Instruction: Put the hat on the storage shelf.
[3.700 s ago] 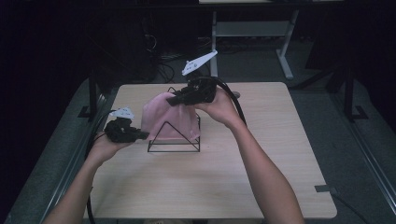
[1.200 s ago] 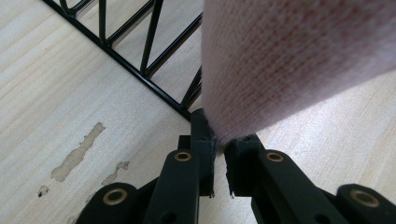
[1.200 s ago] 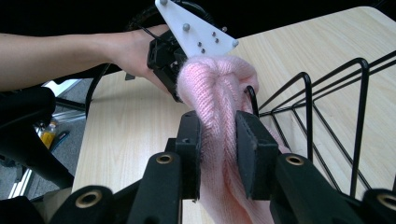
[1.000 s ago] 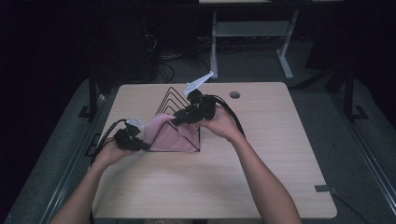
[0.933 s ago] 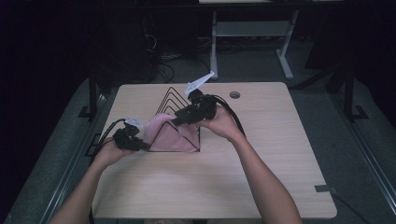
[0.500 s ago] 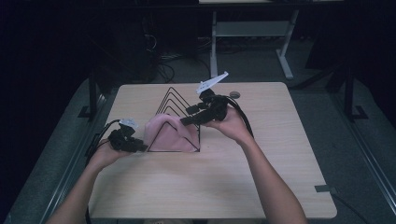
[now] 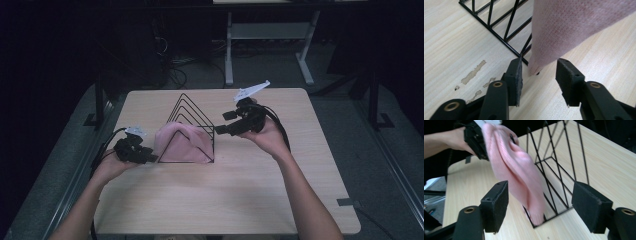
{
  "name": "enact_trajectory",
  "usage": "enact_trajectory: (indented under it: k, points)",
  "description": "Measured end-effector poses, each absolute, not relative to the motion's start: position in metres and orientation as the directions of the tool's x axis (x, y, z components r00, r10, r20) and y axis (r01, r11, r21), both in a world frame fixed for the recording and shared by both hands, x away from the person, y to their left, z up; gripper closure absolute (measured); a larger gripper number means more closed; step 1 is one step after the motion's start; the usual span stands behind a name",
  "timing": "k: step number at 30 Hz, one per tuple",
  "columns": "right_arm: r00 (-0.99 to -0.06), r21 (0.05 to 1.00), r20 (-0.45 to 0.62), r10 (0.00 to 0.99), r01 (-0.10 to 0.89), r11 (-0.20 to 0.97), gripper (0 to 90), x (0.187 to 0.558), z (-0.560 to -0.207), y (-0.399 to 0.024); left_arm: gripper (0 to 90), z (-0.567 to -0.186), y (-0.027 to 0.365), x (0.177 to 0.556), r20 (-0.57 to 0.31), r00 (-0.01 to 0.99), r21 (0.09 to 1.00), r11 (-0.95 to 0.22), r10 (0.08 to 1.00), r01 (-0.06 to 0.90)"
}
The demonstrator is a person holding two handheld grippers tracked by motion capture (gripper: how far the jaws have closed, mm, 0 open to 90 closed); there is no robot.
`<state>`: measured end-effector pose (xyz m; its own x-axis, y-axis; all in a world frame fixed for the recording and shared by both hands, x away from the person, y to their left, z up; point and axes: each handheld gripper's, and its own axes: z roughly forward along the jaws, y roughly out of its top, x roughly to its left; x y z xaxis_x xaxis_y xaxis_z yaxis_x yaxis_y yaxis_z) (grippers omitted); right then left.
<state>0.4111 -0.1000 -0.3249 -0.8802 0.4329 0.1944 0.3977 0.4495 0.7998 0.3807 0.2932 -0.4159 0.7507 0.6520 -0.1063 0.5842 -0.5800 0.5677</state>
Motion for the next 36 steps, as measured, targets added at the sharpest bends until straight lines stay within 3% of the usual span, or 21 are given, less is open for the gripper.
enact_trajectory:
  k: [36]
  points:
    - [-0.74, 0.77, 0.231, 0.631, 0.536, 0.346, 26.6, 0.357, -0.385, -0.222, 34.9, -0.409, 0.304, 0.354, -0.096, 0.722, 0.618, -0.527, 0.685, 0.583]
